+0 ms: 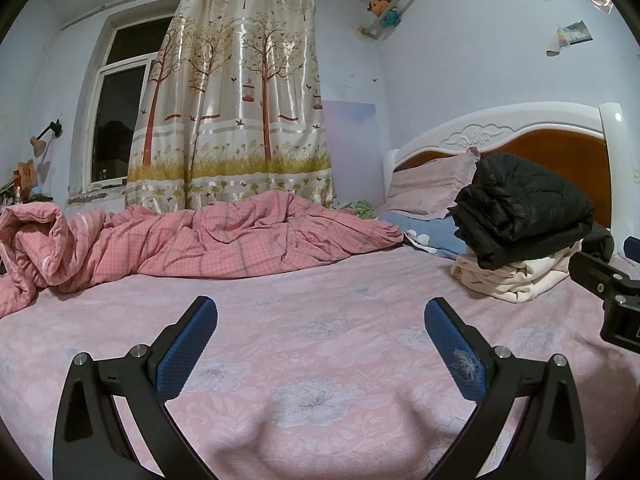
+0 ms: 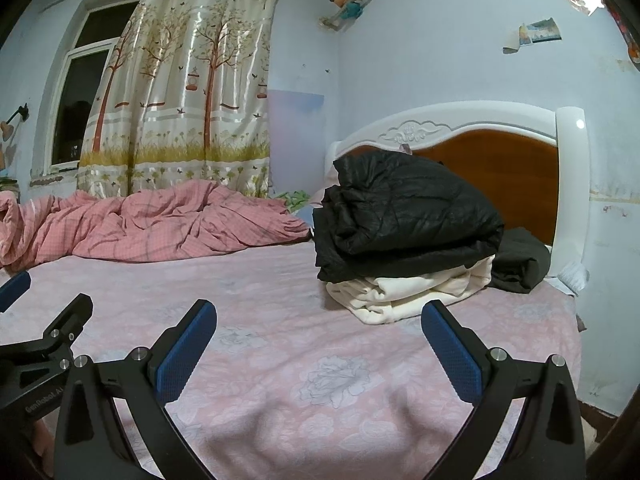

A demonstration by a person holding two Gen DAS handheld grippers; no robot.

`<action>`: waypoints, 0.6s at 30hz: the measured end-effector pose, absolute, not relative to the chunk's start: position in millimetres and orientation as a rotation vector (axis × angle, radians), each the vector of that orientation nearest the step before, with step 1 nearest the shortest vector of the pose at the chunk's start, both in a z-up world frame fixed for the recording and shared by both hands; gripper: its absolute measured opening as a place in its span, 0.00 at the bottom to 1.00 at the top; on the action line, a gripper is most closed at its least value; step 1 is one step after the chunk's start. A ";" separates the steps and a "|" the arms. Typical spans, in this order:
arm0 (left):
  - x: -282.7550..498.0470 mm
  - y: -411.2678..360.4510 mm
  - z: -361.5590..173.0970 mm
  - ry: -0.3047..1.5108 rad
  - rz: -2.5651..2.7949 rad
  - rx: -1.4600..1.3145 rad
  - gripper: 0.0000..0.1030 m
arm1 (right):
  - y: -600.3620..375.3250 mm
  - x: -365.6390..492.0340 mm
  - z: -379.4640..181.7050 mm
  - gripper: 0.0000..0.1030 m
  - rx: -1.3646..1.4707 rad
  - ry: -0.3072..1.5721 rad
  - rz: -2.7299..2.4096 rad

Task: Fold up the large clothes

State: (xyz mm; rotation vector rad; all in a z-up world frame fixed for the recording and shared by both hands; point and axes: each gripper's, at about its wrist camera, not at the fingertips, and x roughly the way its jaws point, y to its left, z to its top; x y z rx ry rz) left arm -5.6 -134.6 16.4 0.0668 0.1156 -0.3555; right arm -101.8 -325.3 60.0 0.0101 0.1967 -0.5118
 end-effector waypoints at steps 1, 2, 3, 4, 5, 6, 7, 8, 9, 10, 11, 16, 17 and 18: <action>-5.7 -134.6 16.4 0.117 -0.355 0.068 1.00 | -325.1 -101.9 60.0 1.00 0.011 0.197 -0.512; -5.8 -134.5 16.1 0.118 -0.354 0.067 1.00 | -325.2 -101.9 60.0 1.00 0.012 0.197 -0.511; -5.7 -134.6 16.0 0.120 -0.352 0.067 1.00 | -325.1 -101.5 59.6 1.00 0.014 0.199 -0.510; -5.6 -134.8 16.1 0.122 -0.351 0.067 1.00 | -324.6 -102.1 60.0 1.00 0.014 0.198 -0.510; -6.0 -135.1 15.9 0.122 -0.350 0.067 1.00 | -324.5 -102.1 59.9 1.00 0.015 0.198 -0.511; -5.9 -135.3 16.5 0.121 -0.350 0.067 1.00 | -324.6 -102.0 60.1 1.00 0.014 0.197 -0.511; -5.5 -135.2 16.6 0.121 -0.352 0.068 1.00 | -324.7 -101.9 60.0 1.00 0.014 0.198 -0.510; -5.5 -135.5 16.5 0.121 -0.352 0.069 1.00 | -324.7 -101.9 60.1 1.00 0.013 0.198 -0.510; -5.3 -135.2 16.6 0.122 -0.352 0.068 1.00 | -324.2 -101.7 59.8 1.00 0.014 0.199 -0.509; -5.3 -135.2 16.6 0.122 -0.351 0.068 1.00 | -324.1 -102.1 60.2 1.00 0.013 0.197 -0.510; -5.3 -135.3 16.5 0.123 -0.351 0.068 1.00 | -323.6 -102.0 60.0 1.00 0.013 0.197 -0.509; -5.6 -135.1 16.6 0.124 -0.352 0.067 1.00 | -322.8 -102.2 60.3 1.00 0.012 0.198 -0.512; -5.8 -135.1 16.6 0.123 -0.352 0.067 1.00 | -322.8 -102.1 60.2 1.00 0.013 0.198 -0.512; -5.3 -134.9 16.8 0.123 -0.352 0.068 1.00 | -322.6 -102.1 60.1 1.00 0.013 0.198 -0.512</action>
